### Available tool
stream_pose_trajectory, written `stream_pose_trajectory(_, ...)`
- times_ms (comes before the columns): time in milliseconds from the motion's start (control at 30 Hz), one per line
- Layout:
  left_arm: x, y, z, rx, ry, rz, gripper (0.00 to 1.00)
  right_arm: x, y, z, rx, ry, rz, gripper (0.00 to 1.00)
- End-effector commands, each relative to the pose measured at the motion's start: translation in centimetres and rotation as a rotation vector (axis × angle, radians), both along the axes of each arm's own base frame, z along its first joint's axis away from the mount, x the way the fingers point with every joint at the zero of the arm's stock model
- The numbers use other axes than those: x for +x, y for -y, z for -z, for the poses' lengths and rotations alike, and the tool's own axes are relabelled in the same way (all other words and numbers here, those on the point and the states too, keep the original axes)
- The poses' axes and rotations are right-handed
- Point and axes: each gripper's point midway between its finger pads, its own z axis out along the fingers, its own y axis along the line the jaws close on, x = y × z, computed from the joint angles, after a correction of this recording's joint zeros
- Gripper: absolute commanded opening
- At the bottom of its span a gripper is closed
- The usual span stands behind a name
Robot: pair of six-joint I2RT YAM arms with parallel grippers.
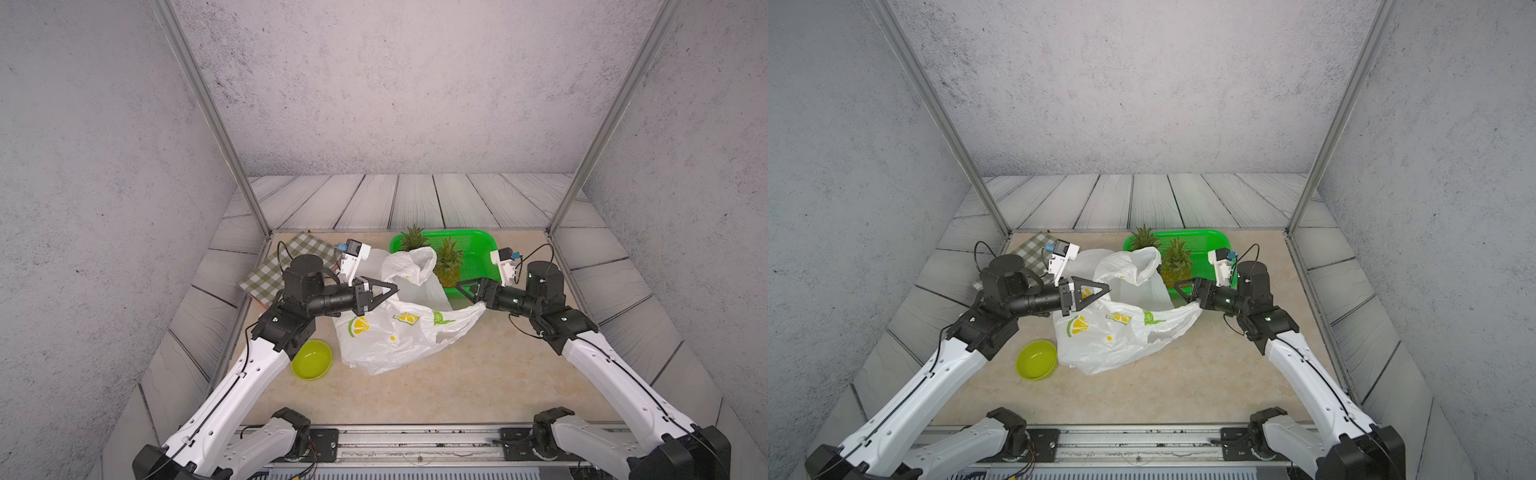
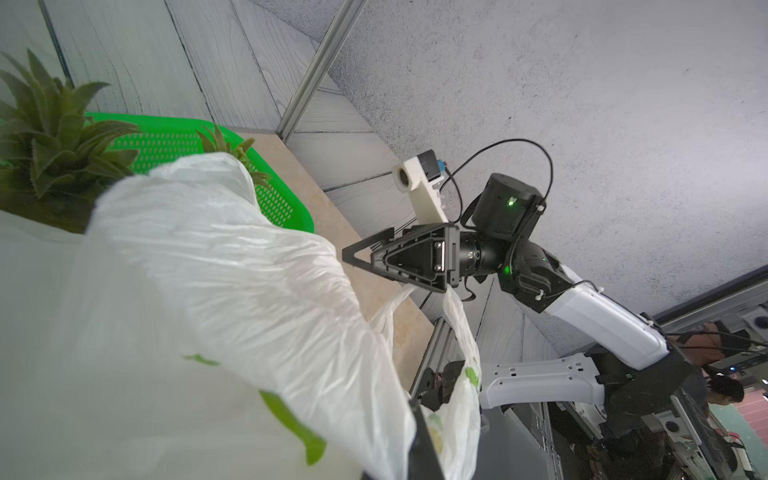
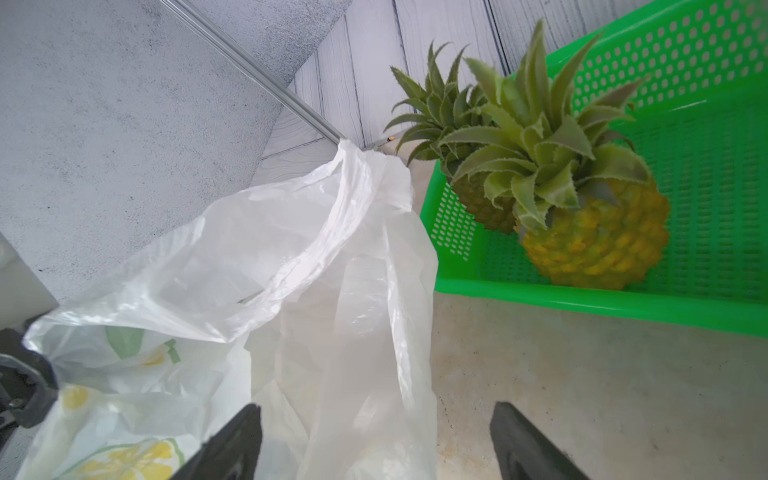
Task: Place the pineapple into a plastic bag & tie a knot
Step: Open the plastic bag at the center of the board.
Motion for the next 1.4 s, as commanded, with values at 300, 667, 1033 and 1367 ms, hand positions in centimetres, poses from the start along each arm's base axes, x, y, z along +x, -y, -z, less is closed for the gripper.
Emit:
stream_pose_trajectory(300, -0.9, 0.5, -4.9, -0.067, 0.082, 0.056, 0.00, -0.7, 1.7, -2.1, 0.222, -0.006, -0.084, 0.90)
stream_pose_trajectory(667, -1.3, 1.6, -6.5, -0.084, 0.097, 0.089, 0.00, -2.0, -1.2, -1.9, 0.182, 0.019, -0.213, 0.96)
stream_pose_trajectory(1033, -1.7, 1.8, -6.8, -0.084, 0.101, 0.095, 0.00, -1.8, -5.3, -1.3, 0.151, 0.005, -0.311, 0.85)
stream_pose_trajectory(1367, -0.2, -0.3, -1.3, 0.132, 0.011, -0.082, 0.68, -1.7, -2.1, -2.2, -0.078, 0.040, -0.133, 0.18)
